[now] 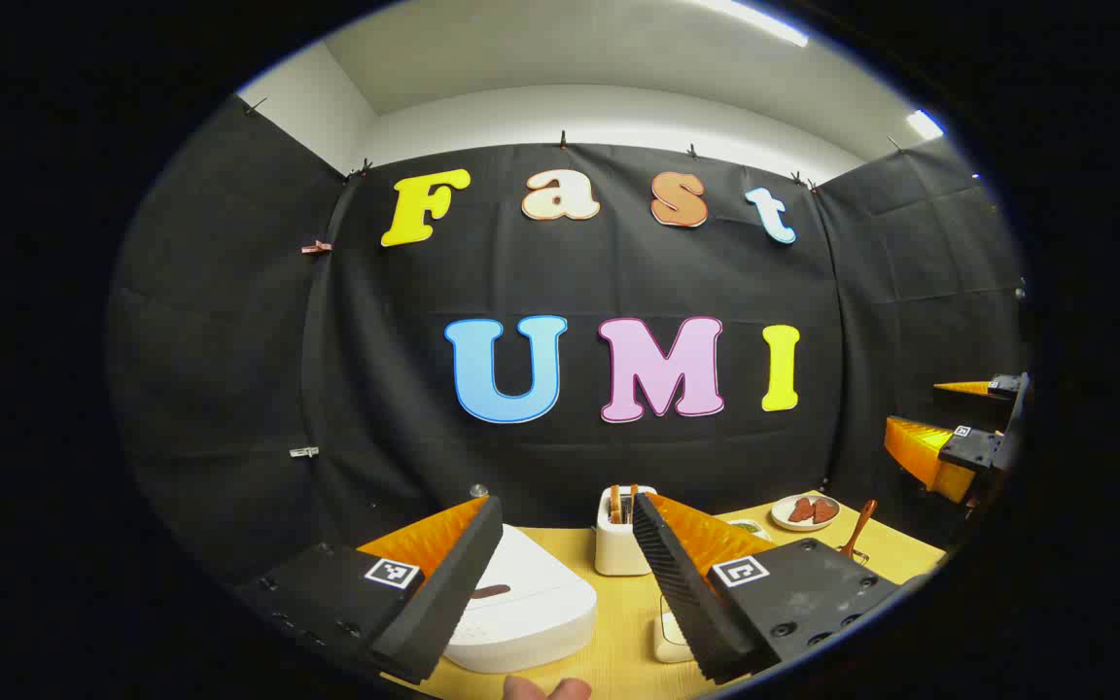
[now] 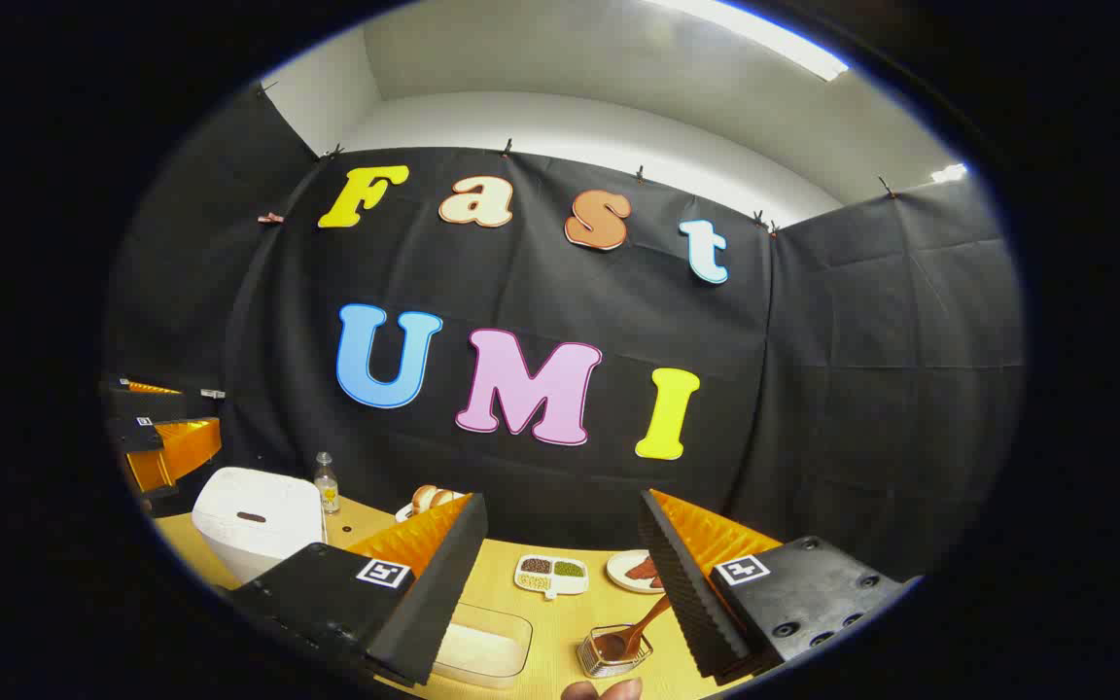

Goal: Close the left gripper, press the button to open the rice cooker; take a wooden spoon from the chopstick holder with the right hand, scoop a spoonful of rice and pour it into the rice cooker, then put the wooden spoon back into the chopstick holder.

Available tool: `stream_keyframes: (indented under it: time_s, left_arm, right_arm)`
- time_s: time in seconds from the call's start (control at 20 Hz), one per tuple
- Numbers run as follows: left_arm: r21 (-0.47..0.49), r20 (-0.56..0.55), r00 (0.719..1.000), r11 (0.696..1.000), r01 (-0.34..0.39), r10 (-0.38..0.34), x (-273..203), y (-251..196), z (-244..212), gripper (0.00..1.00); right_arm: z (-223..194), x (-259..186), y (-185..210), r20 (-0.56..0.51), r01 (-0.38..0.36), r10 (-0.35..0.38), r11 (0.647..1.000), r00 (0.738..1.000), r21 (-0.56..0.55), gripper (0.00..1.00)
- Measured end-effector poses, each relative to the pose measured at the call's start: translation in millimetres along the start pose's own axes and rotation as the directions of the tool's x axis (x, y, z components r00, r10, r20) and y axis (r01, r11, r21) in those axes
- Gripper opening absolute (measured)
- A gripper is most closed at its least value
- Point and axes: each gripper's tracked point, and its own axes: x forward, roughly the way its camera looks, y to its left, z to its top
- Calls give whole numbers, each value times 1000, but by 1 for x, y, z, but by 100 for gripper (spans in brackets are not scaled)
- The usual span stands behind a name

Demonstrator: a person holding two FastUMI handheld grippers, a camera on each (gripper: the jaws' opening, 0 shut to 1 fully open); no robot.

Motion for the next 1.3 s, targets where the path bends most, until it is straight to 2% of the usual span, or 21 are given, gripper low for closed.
stream_keyframes:
  time_s: [1.15, 1.3]
  left_arm:
    - [0, -9, 1000, 1000, -1, 1, 14, 8, -6, 93]
    - [-16, -25, 999, 1000, 23, -24, 18, 11, -11, 93]
  right_arm:
    - [-1, 1, -5, -5, 18, -18, 1000, 1000, 7, 98]
    - [0, 2, -5, 0, 15, -15, 1000, 1000, -5, 98]
